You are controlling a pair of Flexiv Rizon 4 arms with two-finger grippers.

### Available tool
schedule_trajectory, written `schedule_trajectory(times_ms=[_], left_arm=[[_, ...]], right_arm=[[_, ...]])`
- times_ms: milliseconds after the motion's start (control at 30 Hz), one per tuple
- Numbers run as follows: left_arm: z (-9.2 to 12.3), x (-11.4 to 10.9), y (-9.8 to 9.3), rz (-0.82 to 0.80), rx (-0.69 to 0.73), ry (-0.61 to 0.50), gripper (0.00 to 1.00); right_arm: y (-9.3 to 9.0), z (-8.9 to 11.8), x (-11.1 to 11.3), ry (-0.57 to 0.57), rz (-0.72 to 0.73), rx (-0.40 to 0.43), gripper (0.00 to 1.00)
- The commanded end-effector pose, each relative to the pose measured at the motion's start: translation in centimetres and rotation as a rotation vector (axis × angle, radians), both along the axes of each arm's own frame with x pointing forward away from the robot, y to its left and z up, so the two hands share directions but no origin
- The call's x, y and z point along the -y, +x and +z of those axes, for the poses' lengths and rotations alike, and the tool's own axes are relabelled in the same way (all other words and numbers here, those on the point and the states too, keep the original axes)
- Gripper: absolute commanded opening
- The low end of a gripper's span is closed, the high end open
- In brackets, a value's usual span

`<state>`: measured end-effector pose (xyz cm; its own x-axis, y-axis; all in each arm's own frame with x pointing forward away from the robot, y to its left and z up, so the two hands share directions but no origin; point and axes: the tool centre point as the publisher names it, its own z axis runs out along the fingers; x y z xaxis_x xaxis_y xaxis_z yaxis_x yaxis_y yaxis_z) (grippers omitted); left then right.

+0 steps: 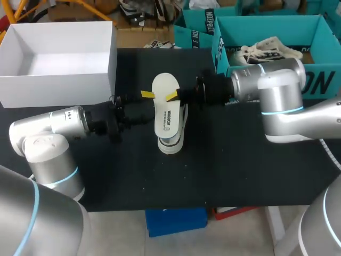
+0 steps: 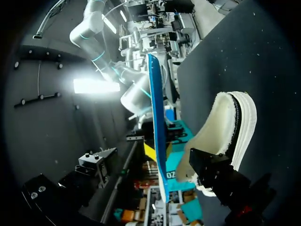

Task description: Take the shoe out of the shoebox, open the shoe tongue, remove and reinsert the insole, then place the shoe into the shoebox

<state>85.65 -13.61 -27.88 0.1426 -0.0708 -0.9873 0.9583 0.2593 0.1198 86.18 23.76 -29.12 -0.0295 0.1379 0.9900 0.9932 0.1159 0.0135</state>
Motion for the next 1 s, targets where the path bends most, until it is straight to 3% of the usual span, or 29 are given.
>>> schedule_trajectory(times_ms=[33,133,167,200,400,633,733,900,1000], left_arm=[[-0.3,0.7,0.8,-0.003,0.009,0.002,0.95],[-0.4,0.9,1.2,-0.002,0.019,0.007,0.81],[-0.4,0.9,1.3,-0.001,0.020,0.007,0.63],[-0.4,1.0,1.4,-0.001,0.020,0.007,0.58],[-0.5,1.5,2.3,0.000,0.031,0.015,0.45],[-0.3,2.1,2.8,-0.001,0.043,0.015,0.45],[-0.3,2.3,3.0,-0.002,0.046,0.013,0.34],[-0.4,2.5,3.0,-0.006,0.047,0.013,0.03],[-0.6,2.5,3.1,-0.007,0.042,0.018,0.00]], right_arm=[[0.0,-0.1,-0.1,-0.002,-0.001,0.000,0.00],[0.0,-0.1,-0.1,-0.002,-0.001,0.000,0.00],[0.0,-0.1,-0.1,-0.002,-0.001,0.000,0.00],[0.0,-0.1,-0.1,-0.002,-0.001,0.000,0.00],[0.0,-0.1,-0.1,-0.002,-0.001,0.000,0.00],[0.0,-0.1,-0.1,-0.002,-0.001,0.000,0.00],[0.0,-0.1,-0.1,-0.002,-0.001,0.000,0.00],[0.0,-0.1,-0.1,-0.002,-0.001,0.000,0.00],[0.0,-0.1,-0.1,-0.002,-0.001,0.000,0.00]])
